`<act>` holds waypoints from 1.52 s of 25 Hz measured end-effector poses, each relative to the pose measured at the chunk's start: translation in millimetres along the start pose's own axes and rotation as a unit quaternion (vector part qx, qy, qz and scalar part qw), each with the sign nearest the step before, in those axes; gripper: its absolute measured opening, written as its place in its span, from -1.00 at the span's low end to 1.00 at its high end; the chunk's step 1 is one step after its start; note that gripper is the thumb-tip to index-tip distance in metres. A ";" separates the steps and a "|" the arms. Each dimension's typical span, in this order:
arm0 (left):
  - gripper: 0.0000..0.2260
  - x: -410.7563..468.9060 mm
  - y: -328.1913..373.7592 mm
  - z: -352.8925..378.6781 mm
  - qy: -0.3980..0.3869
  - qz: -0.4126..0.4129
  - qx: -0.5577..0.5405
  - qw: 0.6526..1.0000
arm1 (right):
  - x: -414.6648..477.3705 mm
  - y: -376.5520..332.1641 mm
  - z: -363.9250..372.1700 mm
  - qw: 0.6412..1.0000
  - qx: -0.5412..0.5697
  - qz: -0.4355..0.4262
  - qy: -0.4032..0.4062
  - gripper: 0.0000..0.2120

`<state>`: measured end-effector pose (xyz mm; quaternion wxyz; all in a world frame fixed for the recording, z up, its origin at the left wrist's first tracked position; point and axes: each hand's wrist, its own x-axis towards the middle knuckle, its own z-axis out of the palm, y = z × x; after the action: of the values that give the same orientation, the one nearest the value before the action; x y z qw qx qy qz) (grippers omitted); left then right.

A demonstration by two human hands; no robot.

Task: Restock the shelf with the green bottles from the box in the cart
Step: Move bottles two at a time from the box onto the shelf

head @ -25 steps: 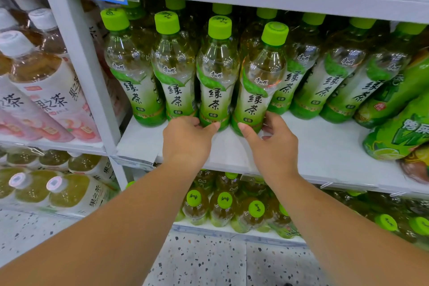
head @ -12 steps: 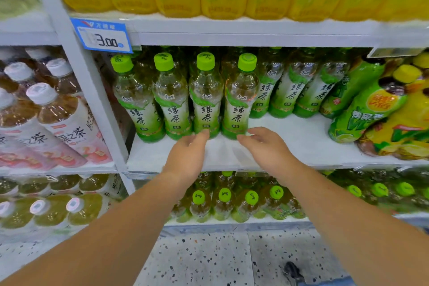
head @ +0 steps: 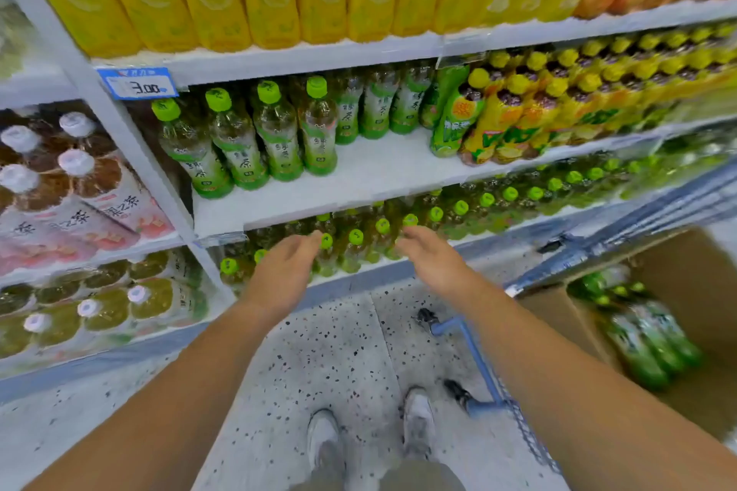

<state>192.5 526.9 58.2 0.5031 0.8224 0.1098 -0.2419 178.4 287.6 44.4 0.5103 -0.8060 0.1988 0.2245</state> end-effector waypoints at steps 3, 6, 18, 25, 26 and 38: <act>-0.37 -45.5 18.8 18.3 -0.037 0.036 0.005 0.999 | -63.3 26.5 -26.1 1.000 -0.005 0.008 0.018 -0.46; -0.55 -82.2 32.6 47.1 -0.056 0.054 -0.001 0.997 | -117.1 55.2 -44.1 0.999 0.007 0.032 0.039 -0.45; -0.47 -182.2 87.9 253.3 -0.199 0.007 0.067 0.978 | -258.4 199.0 -186.5 0.984 0.036 0.095 0.143 -0.47; -0.33 -233.4 105.0 375.1 -0.213 -0.033 0.020 0.976 | -297.6 277.1 -288.8 0.986 0.046 0.108 0.117 -0.42; -0.33 -238.3 107.4 389.1 -0.217 -0.037 0.025 0.975 | -299.1 284.9 -303.2 0.986 0.045 0.112 0.114 -0.42; -0.34 -162.9 132.1 534.0 -0.230 -0.093 0.039 0.968 | -235.3 329.1 -420.1 0.971 -0.004 0.184 0.153 -0.45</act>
<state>-44.8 4.8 42.1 0.4574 0.7497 0.0576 -0.4747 -128.7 -205.7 94.9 0.4206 -0.7827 0.4178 0.1896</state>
